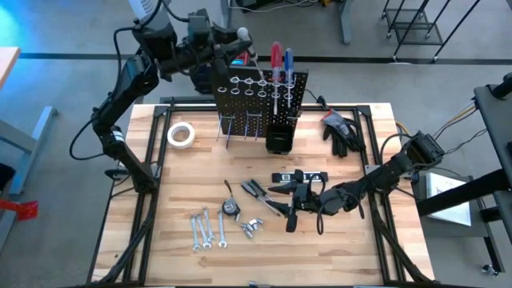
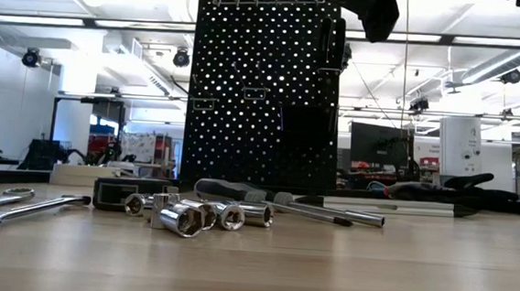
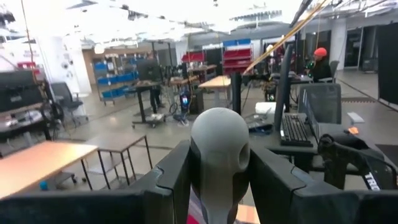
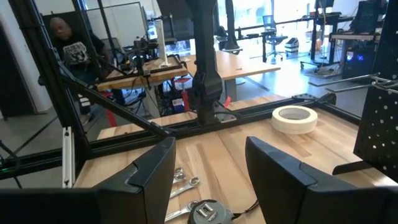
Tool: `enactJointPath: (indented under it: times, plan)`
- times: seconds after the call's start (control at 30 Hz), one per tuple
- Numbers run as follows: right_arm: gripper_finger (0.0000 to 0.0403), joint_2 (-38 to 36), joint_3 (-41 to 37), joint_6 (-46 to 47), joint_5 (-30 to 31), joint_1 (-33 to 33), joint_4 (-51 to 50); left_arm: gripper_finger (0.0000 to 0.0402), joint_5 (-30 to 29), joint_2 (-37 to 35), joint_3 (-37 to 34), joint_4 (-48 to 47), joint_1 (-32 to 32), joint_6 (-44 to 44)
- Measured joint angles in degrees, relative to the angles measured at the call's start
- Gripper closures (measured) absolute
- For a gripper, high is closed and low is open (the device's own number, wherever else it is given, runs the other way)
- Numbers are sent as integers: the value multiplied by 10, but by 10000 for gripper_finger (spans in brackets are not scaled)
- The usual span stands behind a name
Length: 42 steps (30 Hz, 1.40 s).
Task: Hang tools onto peg board
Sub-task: Hang the left bit driver handle on the peg board
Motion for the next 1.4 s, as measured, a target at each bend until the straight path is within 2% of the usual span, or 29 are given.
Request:
enactJointPath:
  times: [0.33,1.2,1.4]
  plan:
    - [220,0,0,1,0,0,0,286,3,15,8,-14,22,-41]
    - [228,0,0,4,15,-3,1,286,45,14,40,-68,27,-54]
    - [233,1,0,7,15,-5,4,286,46,35,40,-77,29,-57]
